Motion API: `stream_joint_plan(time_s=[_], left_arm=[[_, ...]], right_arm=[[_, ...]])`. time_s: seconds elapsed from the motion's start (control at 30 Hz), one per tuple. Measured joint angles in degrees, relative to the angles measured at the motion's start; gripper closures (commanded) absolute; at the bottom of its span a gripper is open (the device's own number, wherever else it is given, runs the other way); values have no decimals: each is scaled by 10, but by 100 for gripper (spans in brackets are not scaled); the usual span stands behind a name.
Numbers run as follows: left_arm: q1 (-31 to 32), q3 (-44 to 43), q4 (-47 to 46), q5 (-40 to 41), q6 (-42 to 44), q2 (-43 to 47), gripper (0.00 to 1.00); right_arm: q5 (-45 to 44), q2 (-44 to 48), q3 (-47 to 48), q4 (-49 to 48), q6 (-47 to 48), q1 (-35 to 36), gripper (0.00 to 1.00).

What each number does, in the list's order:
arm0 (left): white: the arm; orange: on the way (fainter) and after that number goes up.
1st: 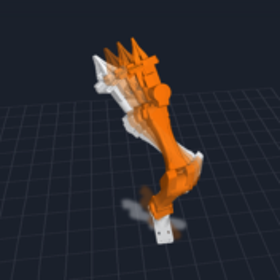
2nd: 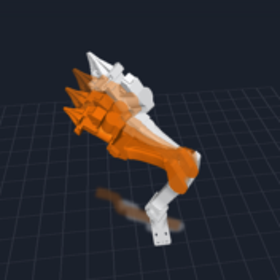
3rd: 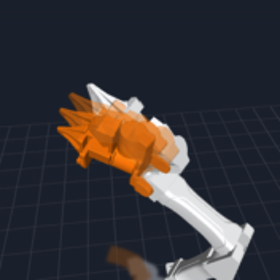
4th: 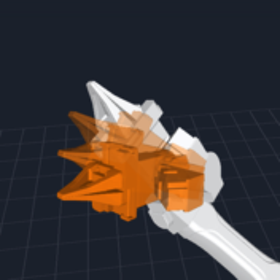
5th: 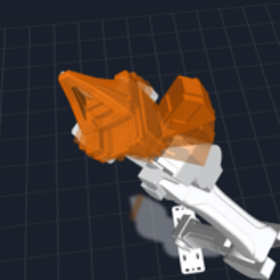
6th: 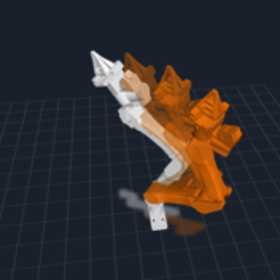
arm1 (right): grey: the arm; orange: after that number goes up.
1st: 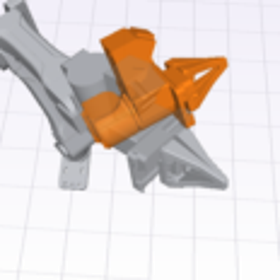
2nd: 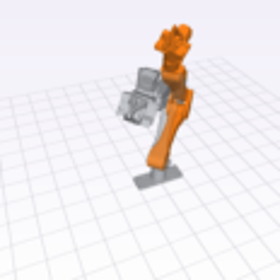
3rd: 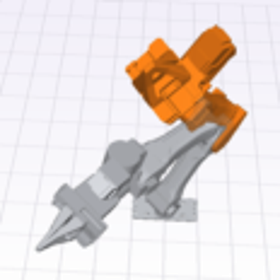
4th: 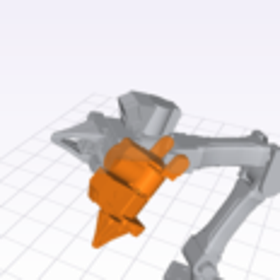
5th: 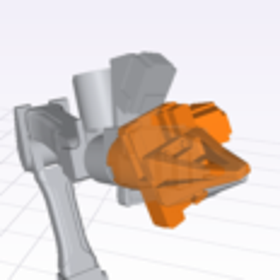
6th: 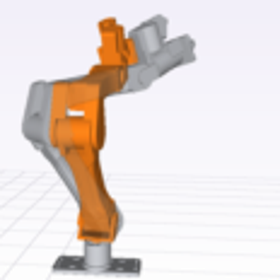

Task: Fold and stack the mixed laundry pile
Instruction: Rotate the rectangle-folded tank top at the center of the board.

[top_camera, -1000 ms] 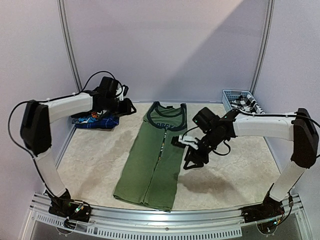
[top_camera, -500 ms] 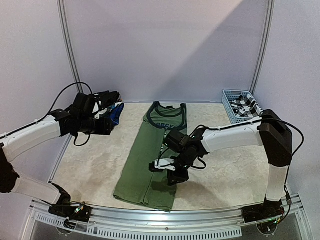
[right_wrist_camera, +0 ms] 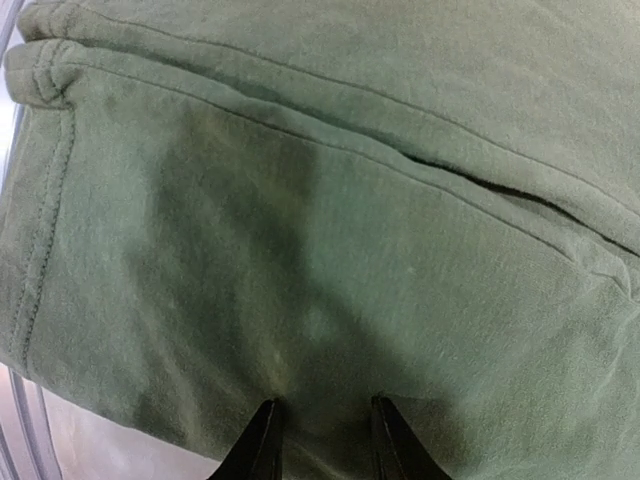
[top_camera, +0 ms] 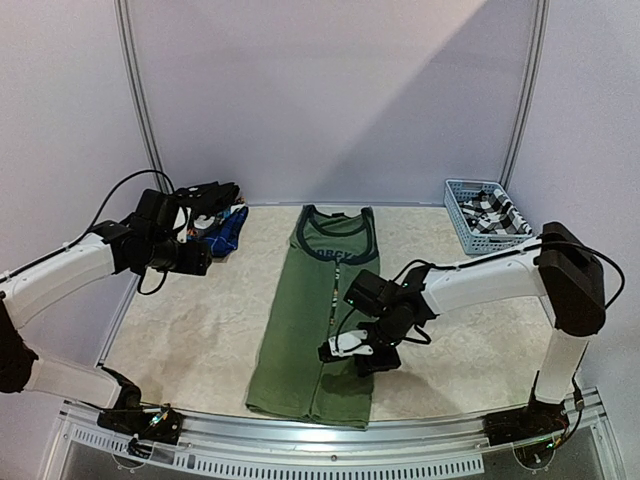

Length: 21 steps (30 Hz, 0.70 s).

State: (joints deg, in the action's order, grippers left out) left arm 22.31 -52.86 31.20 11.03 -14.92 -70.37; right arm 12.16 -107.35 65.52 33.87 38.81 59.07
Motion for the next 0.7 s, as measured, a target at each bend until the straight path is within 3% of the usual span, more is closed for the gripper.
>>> stream_joint_plan(time_s=[0.27, 0.37, 0.53, 0.7], left_arm=[[39, -10, 18, -72, 53, 18, 28], [114, -24, 36, -85, 104, 18, 31], [308, -36, 54, -76, 211, 24, 33], [435, -9, 65, -64, 303, 63, 36]], right_arm=[[-17, 66, -72, 35, 30, 0, 66], [-22, 85, -90, 45, 37, 0, 58], [-28, 146, -116, 75, 38, 0, 32], [-19, 303, -111, 99, 31, 0, 29]])
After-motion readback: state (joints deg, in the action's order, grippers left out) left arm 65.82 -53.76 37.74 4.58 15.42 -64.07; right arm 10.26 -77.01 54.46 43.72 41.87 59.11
